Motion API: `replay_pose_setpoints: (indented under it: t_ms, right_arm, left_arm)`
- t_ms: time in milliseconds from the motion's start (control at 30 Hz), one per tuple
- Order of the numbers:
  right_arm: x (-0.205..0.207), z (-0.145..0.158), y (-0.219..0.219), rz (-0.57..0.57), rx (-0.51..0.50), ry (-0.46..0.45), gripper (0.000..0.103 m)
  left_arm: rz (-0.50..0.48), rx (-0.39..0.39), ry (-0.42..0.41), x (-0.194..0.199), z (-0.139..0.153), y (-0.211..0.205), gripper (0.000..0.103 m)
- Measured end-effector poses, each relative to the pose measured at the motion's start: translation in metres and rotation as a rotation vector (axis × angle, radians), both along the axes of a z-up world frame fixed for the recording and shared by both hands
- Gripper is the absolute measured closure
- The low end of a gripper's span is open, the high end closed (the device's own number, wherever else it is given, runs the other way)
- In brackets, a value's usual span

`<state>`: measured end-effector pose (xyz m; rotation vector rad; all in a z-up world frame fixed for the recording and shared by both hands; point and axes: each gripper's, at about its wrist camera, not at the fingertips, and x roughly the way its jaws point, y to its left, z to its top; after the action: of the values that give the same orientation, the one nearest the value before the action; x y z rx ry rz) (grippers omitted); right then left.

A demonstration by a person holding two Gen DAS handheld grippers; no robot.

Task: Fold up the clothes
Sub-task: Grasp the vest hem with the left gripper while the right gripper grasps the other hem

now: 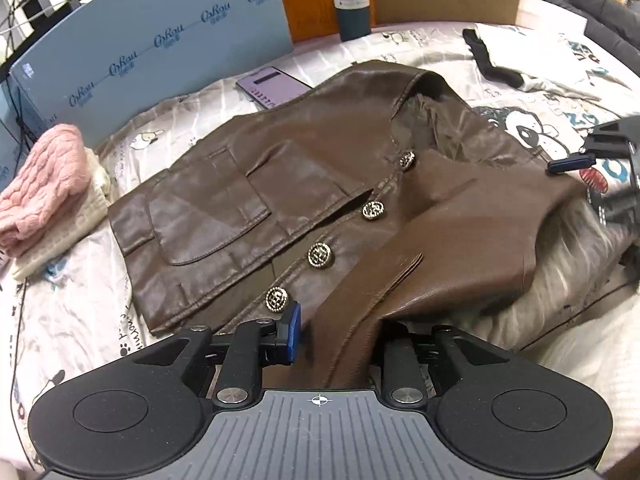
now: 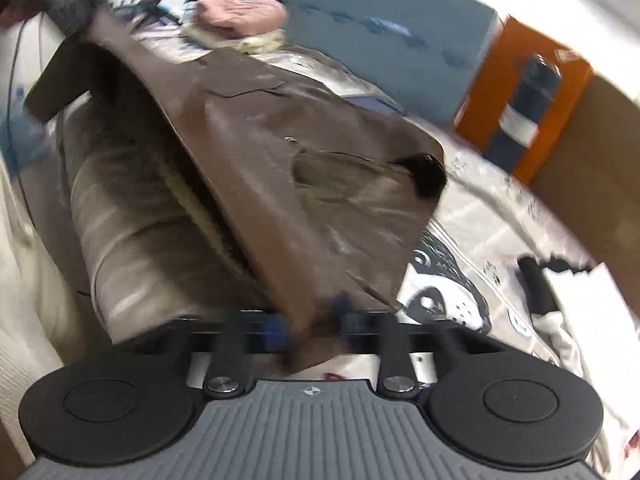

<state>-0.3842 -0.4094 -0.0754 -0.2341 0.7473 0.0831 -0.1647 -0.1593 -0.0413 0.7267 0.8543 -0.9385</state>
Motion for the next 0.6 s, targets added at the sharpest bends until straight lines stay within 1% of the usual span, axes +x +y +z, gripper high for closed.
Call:
replay_pose_setpoints:
  t_ms: [100,133,167,233,367,400,433,533,600]
  right_arm:
    - [0.008,0.035,-0.017,-0.028,0.047,-0.032,0.095]
    - [0.014,0.047,-0.022,-0.046,0.07,-0.046,0.095]
    - [0.02,0.058,-0.028,-0.064,0.097,-0.064,0.096]
    - [0.036,0.075,-0.038,-0.089,0.13,-0.093,0.096]
    - [0.084,0.095,-0.063,-0.11,0.215,-0.097,0.096]
    - [0.096,0.098,-0.07,-0.099,0.224,-0.086,0.096]
    - [0.109,0.099,-0.076,-0.088,0.226,-0.074,0.096]
    - [0.144,0.097,-0.096,-0.071,0.268,-0.016,0.096]
    - [0.164,0.09,-0.104,-0.067,0.294,0.028,0.096]
  left_arm:
    - [-0.047,0.013,-0.024,0.003,0.004,0.0,0.078]
    - [-0.062,0.021,-0.03,0.005,0.006,-0.001,0.081]
    - [-0.08,0.028,-0.05,0.007,0.009,-0.004,0.083]
    - [-0.109,0.029,-0.124,0.014,0.017,-0.013,0.086]
    - [-0.145,0.027,-0.201,0.052,0.033,-0.038,0.085]
    - [-0.154,0.029,-0.199,0.065,0.034,-0.044,0.085]
    - [-0.162,0.031,-0.188,0.079,0.034,-0.051,0.081]
    - [-0.149,0.033,-0.116,0.122,0.025,-0.063,0.078]
    - [-0.109,0.02,-0.069,0.147,0.018,-0.062,0.069]
